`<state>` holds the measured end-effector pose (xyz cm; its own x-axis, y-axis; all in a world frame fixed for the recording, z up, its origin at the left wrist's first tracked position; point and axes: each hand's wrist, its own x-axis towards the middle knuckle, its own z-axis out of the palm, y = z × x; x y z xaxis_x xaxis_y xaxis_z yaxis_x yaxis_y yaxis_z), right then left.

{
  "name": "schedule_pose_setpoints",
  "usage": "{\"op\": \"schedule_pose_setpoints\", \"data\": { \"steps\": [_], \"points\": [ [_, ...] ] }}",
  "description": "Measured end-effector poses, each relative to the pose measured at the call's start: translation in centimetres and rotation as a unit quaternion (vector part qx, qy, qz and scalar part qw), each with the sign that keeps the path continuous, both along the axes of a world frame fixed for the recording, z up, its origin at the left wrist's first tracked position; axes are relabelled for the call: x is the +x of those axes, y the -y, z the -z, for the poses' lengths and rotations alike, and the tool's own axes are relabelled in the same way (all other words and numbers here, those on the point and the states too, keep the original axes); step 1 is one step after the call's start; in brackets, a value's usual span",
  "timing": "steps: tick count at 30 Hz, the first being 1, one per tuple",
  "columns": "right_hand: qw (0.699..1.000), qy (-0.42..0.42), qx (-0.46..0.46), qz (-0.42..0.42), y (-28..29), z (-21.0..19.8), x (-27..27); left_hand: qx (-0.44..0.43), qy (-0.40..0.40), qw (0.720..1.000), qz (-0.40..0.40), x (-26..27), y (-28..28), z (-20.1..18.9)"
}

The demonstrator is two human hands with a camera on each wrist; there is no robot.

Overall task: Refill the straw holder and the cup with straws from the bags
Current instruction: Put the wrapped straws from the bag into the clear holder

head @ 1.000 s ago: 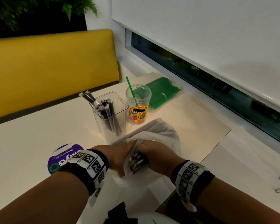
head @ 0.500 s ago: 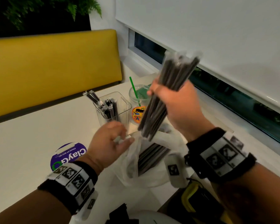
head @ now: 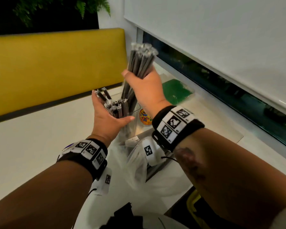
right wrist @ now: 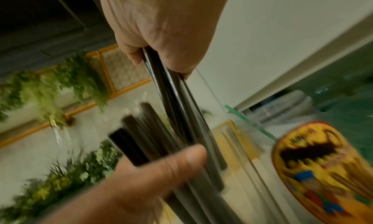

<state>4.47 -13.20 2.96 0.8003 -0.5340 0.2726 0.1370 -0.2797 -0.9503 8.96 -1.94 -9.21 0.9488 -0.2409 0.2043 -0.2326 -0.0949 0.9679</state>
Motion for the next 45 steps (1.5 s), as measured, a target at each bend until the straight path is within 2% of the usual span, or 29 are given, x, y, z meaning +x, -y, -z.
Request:
{"op": "schedule_pose_setpoints", "data": {
  "steps": [4,6,8,9,11,13,14,15,16,17,18,19,21,24,26,27,28,29,30,31,32,33,34,35,37,38,40,45],
  "points": [
    [0.989,-0.133,-0.026,-0.053,0.7,4.0,0.4,0.018,0.024,1.0,0.006,1.0,-0.2,0.3],
    [0.984,-0.148,-0.024,-0.101,1.1,4.5,0.0,0.028,0.045,0.999,0.007,0.9,-0.4,0.0],
    [0.991,-0.081,-0.043,-0.1,1.1,3.6,-0.5,0.037,0.066,0.997,0.008,0.6,-0.3,-0.1],
    [0.993,-0.024,-0.093,-0.07,1.0,2.7,-0.6,0.044,0.071,0.997,0.005,0.7,-0.4,0.1],
    [0.972,0.093,-0.211,-0.032,0.4,1.1,-0.7,0.074,0.079,0.994,-0.008,1.0,-0.6,0.2],
    [0.938,0.128,-0.318,-0.049,-0.2,0.5,0.2,0.099,0.081,0.992,-0.007,1.2,-0.7,0.0],
    [0.922,0.084,-0.37,-0.084,-0.4,0.6,0.6,0.108,0.09,0.99,0.0,1.2,-0.7,0.0],
    [0.893,0.001,-0.433,-0.125,-0.5,0.9,1.1,0.118,0.098,0.988,0.003,1.3,-0.7,-0.1],
    [0.851,-0.088,-0.493,-0.159,-0.5,1.3,1.4,0.123,0.105,0.987,0.006,1.4,-0.6,-0.1],
    [0.818,-0.153,-0.524,-0.182,-0.5,1.5,1.7,0.118,0.105,0.987,0.009,1.5,-0.6,-0.1],
    [0.809,-0.186,-0.52,-0.2,-0.5,1.4,1.9,0.12,0.099,0.988,0.011,1.6,-0.6,-0.1],
    [0.827,-0.196,-0.48,-0.218,-0.7,1.0,1.9,0.132,0.094,0.987,0.011,1.6,-0.6,-0.4],
    [0.876,-0.154,-0.4,-0.222,-0.9,-0.3,1.9,0.121,0.083,0.989,0.011,1.6,-0.6,-0.4],
    [0.936,-0.036,-0.326,-0.129,-0.2,-1.6,0.0,0.085,0.005,0.996,-0.011,0.5,-1.2,0.4],
    [0.964,0.01,-0.241,-0.114,1.2,-2.1,-2.8,0.118,-0.065,0.991,-0.015,-0.8,-1.8,1.1],
    [0.965,-0.007,-0.218,-0.145,2.0,-2.1,-4.4,0.142,-0.095,0.985,0.011,-1.6,-2.3,1.3],
    [0.956,-0.059,-0.211,-0.197,2.9,-1.9,-6.1,0.181,-0.131,0.974,0.04,-2.5,-2.8,1.5],
    [0.93,-0.141,-0.226,-0.255,3.4,-1.4,-7.5,0.227,-0.166,0.956,0.082,-3.4,-3.2,1.6],
    [0.88,-0.242,-0.269,-0.307,3.7,-0.4,-8.7,0.27,-0.181,0.938,0.121,-4.1,-3.6,1.7],
    [0.81,-0.337,-0.331,-0.348,3.8,1.0,-9.5,0.291,-0.171,0.928,0.157,-4.6,-4.0,2.0],
    [0.731,-0.418,-0.396,-0.367,3.7,3.0,-10.1,0.306,-0.147,0.921,0.193,-5.1,-4.2,2.5],
    [0.672,-0.473,-0.444,-0.357,3.4,5.2,-10.6,0.309,-0.13,0.915,0.225,-5.7,-4.2,2.7],
    [0.646,-0.496,-0.474,-0.334,3.1,7.7,-11.0,0.328,-0.117,0.905,0.243,-6.3,-4.1,3.2],
    [0.648,-0.483,-0.497,-0.316,3.0,9.9,-11.3,0.358,-0.095,0.896,0.245,-7.0,-3.6,3.5],
    [0.676,-0.41,-0.538,-0.293,2.9,13.7,-11.7,0.429,-0.026,0.874,0.229,-8.2,-2.4,4.1],
    [0.675,-0.376,-0.565,-0.29,3.1,15.1,-11.8,0.449,0.005,0.865,0.222,-8.8,-2.0,4.4],
    [0.659,-0.347,-0.6,-0.292,3.3,16.5,-12.1,0.46,0.028,0.858,0.228,-9.4,-1.4,5.2],
    [0.625,-0.33,-0.626,-0.329,2.8,16.4,-13.1,0.458,0.04,0.859,0.223,-9.8,-0.4,6.4]
  ]
}}
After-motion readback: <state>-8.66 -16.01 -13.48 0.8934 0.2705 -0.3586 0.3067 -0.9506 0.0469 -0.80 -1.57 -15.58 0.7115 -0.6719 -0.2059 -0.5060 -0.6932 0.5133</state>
